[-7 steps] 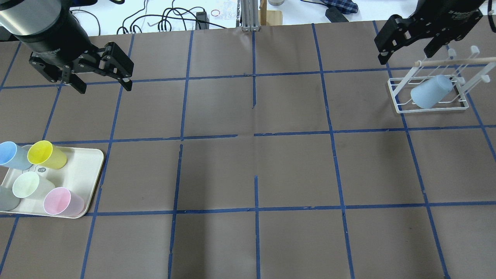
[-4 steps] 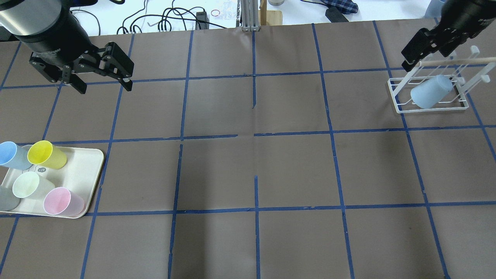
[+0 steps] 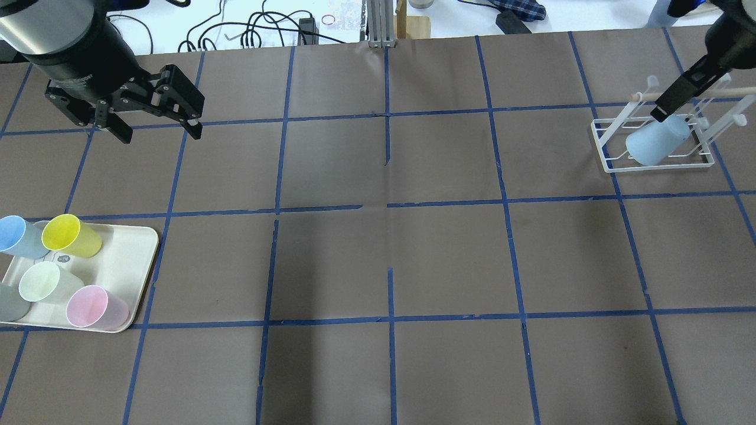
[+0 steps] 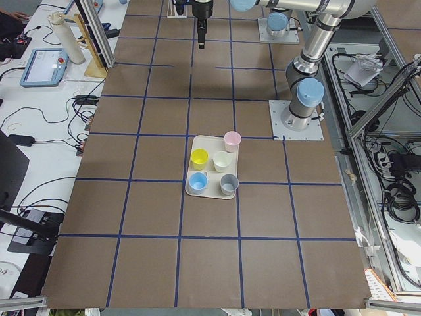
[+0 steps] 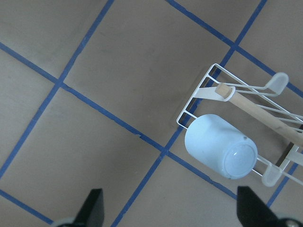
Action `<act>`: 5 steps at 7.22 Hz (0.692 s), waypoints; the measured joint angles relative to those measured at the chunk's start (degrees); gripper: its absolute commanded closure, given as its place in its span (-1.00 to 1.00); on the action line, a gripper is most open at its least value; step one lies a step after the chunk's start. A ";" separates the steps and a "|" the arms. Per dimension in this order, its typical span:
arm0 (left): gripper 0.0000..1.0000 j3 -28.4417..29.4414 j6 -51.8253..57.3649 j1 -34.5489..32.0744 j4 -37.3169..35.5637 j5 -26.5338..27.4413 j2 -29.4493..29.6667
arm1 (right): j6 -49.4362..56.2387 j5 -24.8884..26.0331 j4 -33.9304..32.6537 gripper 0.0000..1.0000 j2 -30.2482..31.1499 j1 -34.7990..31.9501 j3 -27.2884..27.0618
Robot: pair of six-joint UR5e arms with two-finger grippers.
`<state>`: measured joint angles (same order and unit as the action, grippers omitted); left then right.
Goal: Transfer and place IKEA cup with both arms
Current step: 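Lower the right gripper and close it on the light blue cup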
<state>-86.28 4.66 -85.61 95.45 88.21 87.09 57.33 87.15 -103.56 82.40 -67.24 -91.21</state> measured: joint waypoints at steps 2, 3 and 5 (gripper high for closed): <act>-1.00 -0.04 0.00 0.00 0.00 0.01 0.01 | 3.36 -1.53 -5.12 -1.00 -3.96 2.72 -1.40; -1.00 -0.08 0.00 0.00 0.00 0.04 0.01 | 4.95 -1.92 -6.97 -1.00 -5.81 3.71 -1.59; -1.00 -0.22 0.00 0.00 -0.06 0.09 0.01 | 6.49 -2.86 -8.48 -1.00 -8.21 5.17 -1.65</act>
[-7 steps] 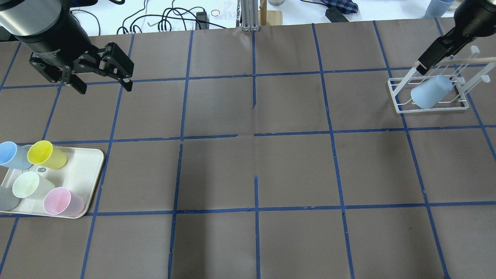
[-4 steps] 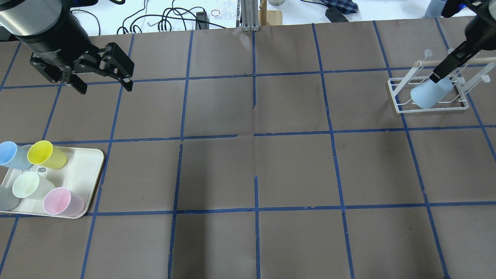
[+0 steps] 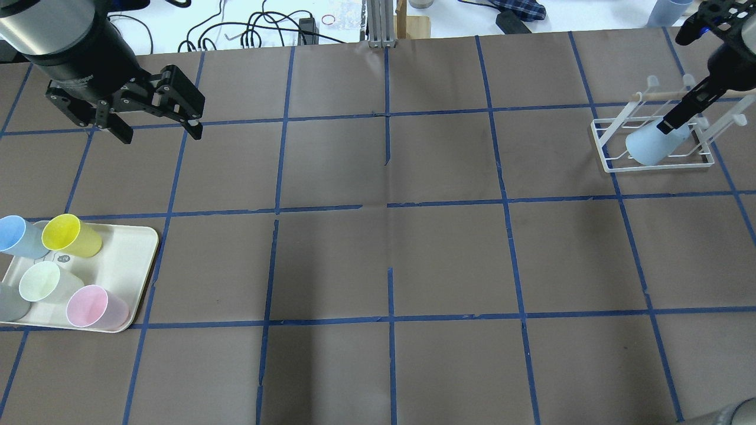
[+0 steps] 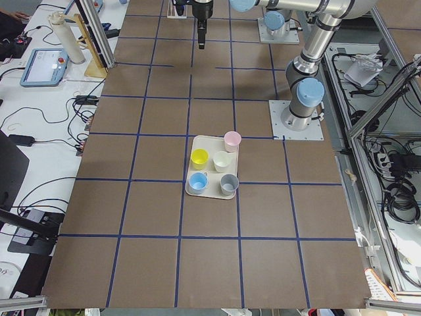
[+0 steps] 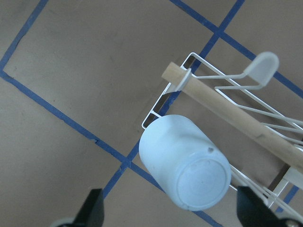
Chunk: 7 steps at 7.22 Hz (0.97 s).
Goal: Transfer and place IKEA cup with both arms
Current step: 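Lower the right gripper and close it on the light blue cup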
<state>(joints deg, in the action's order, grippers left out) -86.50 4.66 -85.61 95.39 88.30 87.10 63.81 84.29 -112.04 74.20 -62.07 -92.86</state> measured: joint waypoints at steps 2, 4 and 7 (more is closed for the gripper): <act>-1.00 -0.18 0.00 0.00 -0.03 -0.03 0.00 | 0.17 -0.30 -1.72 -1.00 -1.99 0.40 0.04; -1.00 -0.01 0.00 0.00 -0.06 -0.02 0.09 | 0.17 -0.59 -3.53 -1.00 -3.62 0.45 0.05; -1.00 0.06 0.00 0.00 -0.04 -0.06 0.17 | 0.11 -1.68 -4.79 -1.00 -4.97 0.46 0.08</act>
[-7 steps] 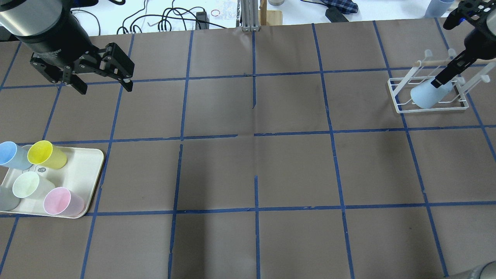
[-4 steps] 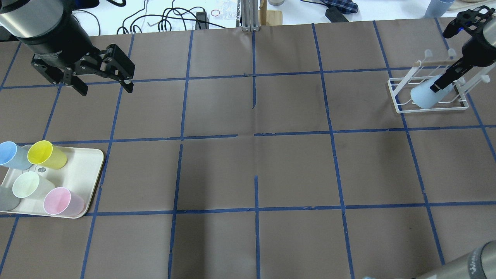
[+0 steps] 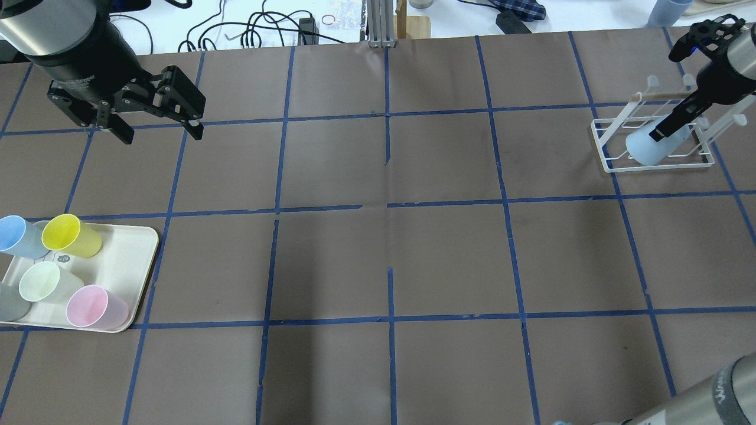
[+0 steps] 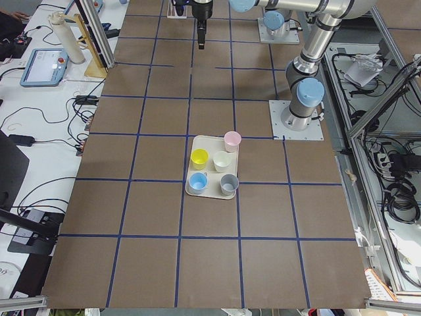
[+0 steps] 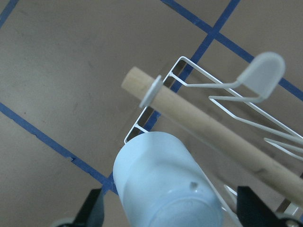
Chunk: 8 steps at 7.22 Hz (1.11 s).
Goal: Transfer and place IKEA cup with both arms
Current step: 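Lower the right gripper and close it on the light blue cup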
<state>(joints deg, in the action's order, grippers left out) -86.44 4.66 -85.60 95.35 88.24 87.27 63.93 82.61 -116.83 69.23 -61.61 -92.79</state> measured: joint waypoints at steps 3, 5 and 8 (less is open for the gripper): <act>-1.00 -0.10 0.00 0.00 0.01 0.03 -0.02 | 0.04 -0.06 -0.07 -0.73 -0.77 0.00 -0.02; -1.00 -0.15 0.00 0.00 0.01 0.08 -0.02 | -0.02 -0.01 -0.06 -0.33 -0.90 0.00 -0.02; -1.00 -0.20 0.00 0.00 0.01 0.07 -0.04 | -0.22 0.03 0.01 -0.12 -0.77 -0.04 0.05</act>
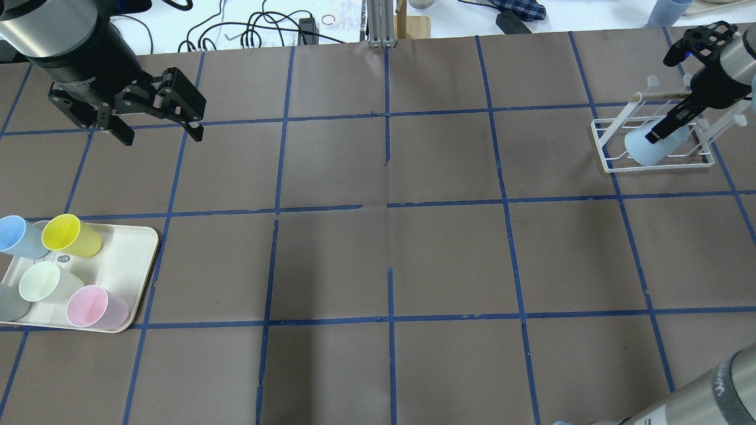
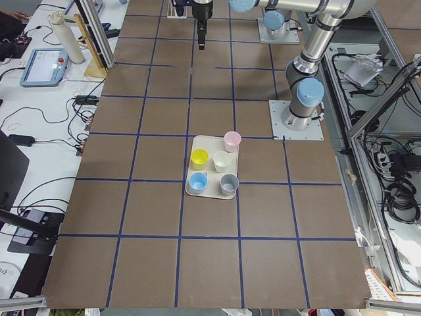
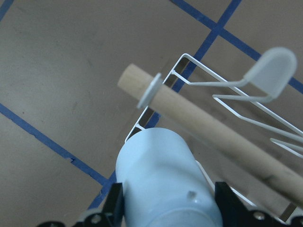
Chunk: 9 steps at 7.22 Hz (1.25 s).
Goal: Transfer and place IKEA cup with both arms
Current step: 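Lower the right gripper and close it on the light blue cup, then lift the light blue cup off the rack with the right gripper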
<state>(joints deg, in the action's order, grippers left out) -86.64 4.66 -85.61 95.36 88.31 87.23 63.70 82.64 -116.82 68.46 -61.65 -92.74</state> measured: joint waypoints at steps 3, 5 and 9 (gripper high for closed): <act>-1.00 0.07 0.00 0.00 0.00 -0.04 0.00 | -0.38 0.31 0.50 -0.11 0.78 -0.07 1.01; -1.00 0.16 0.00 0.00 0.00 -0.09 0.01 | -0.57 0.44 3.27 -0.11 2.45 -0.12 2.41; -1.00 0.20 -0.06 0.00 0.00 -0.77 0.08 | -0.66 0.23 16.36 -0.05 10.14 -0.35 5.36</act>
<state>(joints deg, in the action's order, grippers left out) -86.44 4.60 -85.61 95.36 87.54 87.31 63.05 82.87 -100.46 78.60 -62.00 -87.37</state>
